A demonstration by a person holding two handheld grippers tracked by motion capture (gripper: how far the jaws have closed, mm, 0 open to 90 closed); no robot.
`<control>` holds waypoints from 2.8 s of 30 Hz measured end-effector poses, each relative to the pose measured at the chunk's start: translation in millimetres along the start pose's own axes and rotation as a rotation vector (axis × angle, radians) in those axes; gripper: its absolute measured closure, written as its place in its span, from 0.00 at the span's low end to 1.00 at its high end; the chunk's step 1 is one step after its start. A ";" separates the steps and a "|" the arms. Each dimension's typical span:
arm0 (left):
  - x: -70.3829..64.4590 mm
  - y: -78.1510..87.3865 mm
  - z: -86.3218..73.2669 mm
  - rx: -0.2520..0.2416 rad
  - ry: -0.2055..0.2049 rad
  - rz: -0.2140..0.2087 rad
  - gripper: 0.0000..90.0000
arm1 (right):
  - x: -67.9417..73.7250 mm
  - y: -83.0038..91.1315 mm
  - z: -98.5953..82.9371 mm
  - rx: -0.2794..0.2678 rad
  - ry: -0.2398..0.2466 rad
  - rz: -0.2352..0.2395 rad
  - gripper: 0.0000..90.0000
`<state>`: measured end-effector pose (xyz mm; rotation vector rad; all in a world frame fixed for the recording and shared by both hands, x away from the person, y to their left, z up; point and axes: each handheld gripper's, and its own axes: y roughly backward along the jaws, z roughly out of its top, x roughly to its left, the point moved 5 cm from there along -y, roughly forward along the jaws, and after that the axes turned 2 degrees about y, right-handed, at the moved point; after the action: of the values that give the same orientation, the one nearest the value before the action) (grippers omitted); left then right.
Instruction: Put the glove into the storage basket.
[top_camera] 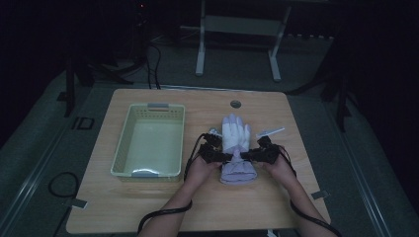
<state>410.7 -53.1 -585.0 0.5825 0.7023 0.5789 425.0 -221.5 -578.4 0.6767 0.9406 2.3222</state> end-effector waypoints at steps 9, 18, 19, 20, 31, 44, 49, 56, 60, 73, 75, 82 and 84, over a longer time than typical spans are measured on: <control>-12.5 12.8 4.6 -0.001 -0.069 0.015 0.81 | 12.4 12.9 6.5 -0.001 0.030 -0.032 0.88; -22.6 37.8 19.0 -0.020 -0.101 0.019 0.81 | 24.8 30.4 22.3 -0.040 0.062 -0.054 0.88; -23.8 41.4 21.0 -0.025 -0.102 0.020 0.81 | 26.5 32.8 24.7 -0.046 0.058 -0.051 0.88; -24.7 45.5 22.8 -0.025 -0.104 0.017 0.81 | 28.4 35.4 27.4 -0.055 0.060 -0.049 0.88; -21.0 93.1 39.2 -0.062 -0.117 0.037 0.81 | 56.4 49.1 67.7 -0.103 0.104 -0.064 0.88; 0.5 141.7 54.9 -0.048 -0.127 0.063 0.81 | 83.2 43.2 112.2 -0.137 0.128 -0.061 0.88; 8.4 154.4 55.1 -0.055 -0.119 0.068 0.81 | 94.1 35.2 127.3 -0.127 0.133 -0.059 0.88; 20.0 178.9 52.7 -0.064 -0.131 0.099 0.81 | 109.8 27.2 143.0 -0.133 0.153 -0.059 0.88; 31.4 196.3 47.5 -0.069 -0.128 0.112 0.81 | 121.4 17.3 154.6 -0.142 0.164 -0.036 0.88; 83.5 242.5 17.6 -0.042 -0.097 0.151 0.81 | 166.8 -39.0 183.9 -0.115 0.188 -0.017 0.89; 92.5 250.5 11.3 -0.041 -0.093 0.150 0.81 | 175.4 -47.7 188.1 -0.121 0.194 -0.016 0.89; 120.2 261.6 -13.6 -0.031 -0.071 0.149 0.81 | 196.8 -79.1 190.1 -0.114 0.200 0.009 0.89; 127.1 257.2 -21.2 -0.024 -0.057 0.145 0.81 | 199.5 -88.0 187.0 -0.098 0.198 0.005 0.89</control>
<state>400.8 215.3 -481.9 0.6288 0.6018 0.7022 421.4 47.1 -476.6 0.4156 0.9040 2.4548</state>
